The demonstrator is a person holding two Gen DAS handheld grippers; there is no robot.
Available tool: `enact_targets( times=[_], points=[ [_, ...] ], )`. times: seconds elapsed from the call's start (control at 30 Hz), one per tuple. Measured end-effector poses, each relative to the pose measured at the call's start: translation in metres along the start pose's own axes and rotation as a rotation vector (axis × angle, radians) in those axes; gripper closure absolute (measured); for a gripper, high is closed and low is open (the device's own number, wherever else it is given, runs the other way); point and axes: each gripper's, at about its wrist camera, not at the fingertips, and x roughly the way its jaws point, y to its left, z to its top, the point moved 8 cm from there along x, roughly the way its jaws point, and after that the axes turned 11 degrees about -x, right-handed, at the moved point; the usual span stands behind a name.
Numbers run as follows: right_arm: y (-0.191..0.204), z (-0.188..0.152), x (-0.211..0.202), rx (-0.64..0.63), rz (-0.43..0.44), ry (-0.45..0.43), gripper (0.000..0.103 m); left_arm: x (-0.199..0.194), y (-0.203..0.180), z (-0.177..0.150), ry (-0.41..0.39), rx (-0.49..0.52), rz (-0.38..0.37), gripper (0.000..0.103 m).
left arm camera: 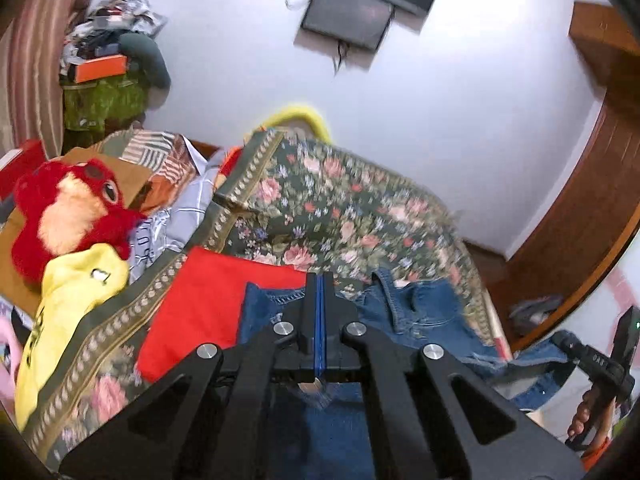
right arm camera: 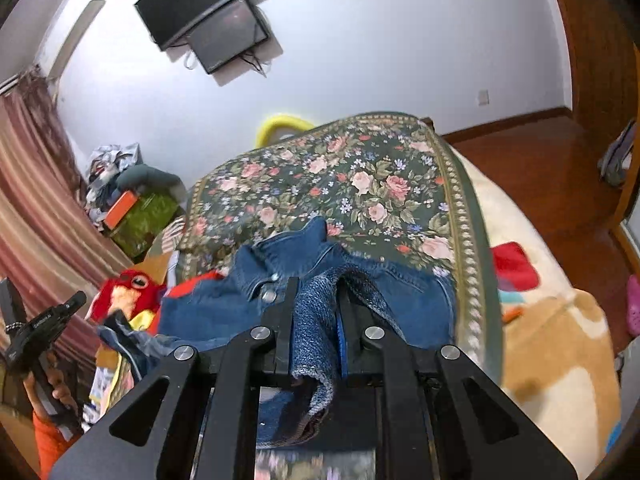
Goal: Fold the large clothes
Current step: 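Grasp the jacket hem with the left tool while the right tool grasps it too, then fold the held hem up toward the collar with both tools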
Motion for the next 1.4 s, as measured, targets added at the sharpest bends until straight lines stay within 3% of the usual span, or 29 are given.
enact_targets(
  times=[0.13, 0.2, 0.4, 0.5, 0.6, 0.7, 0.8, 0.93, 1.1, 1.2, 1.3, 1.4],
  points=[
    [-0.020, -0.010, 0.049, 0.021, -0.060, 0.078, 0.090, 0.059, 0.010, -0.016, 0.107, 0.056, 0.094, 0.102],
    [-0.037, -0.024, 0.071, 0.055, -0.081, 0.144, 0.088, 0.079, 0.022, -0.033, 0.171, 0.062, 0.107, 0.099],
    [-0.071, -0.045, 0.078, 0.238, 0.052, 0.236, 0.085, 0.112, 0.059, -0.076, 0.316, 0.062, 0.150, 0.071],
    [-0.070, -0.041, 0.066, 0.215, 0.071, 0.263, 0.084, 0.116, 0.066, -0.083, 0.363, 0.033, 0.114, 0.059],
    [-0.080, -0.020, 0.037, 0.093, -0.136, 0.207, 0.071, 0.122, 0.068, -0.087, 0.409, 0.006, 0.081, 0.057],
    [-0.090, -0.004, 0.001, 0.078, -0.174, 0.132, 0.050, 0.134, 0.069, -0.094, 0.445, 0.002, 0.093, 0.057],
    [-0.090, -0.006, -0.023, 0.019, -0.199, 0.132, 0.042, 0.144, 0.069, -0.099, 0.458, -0.008, 0.106, 0.057],
    [-0.078, -0.033, -0.018, -0.074, -0.176, 0.213, 0.036, 0.149, 0.065, -0.102, 0.447, 0.003, 0.144, 0.059],
    [-0.057, -0.064, 0.018, -0.145, -0.132, 0.323, 0.036, 0.131, 0.042, -0.090, 0.310, 0.225, 0.277, 0.094],
    [-0.039, -0.072, 0.039, -0.178, -0.110, 0.355, 0.036, 0.110, 0.021, -0.072, 0.174, 0.332, 0.334, 0.097],
    [-0.016, -0.072, 0.051, -0.204, -0.070, 0.354, 0.036, 0.086, 0.000, -0.050, 0.044, 0.363, 0.315, 0.097],
    [0.008, -0.070, 0.064, -0.244, -0.045, 0.336, 0.036, 0.074, -0.011, -0.033, -0.021, 0.377, 0.294, 0.097]
  ],
)
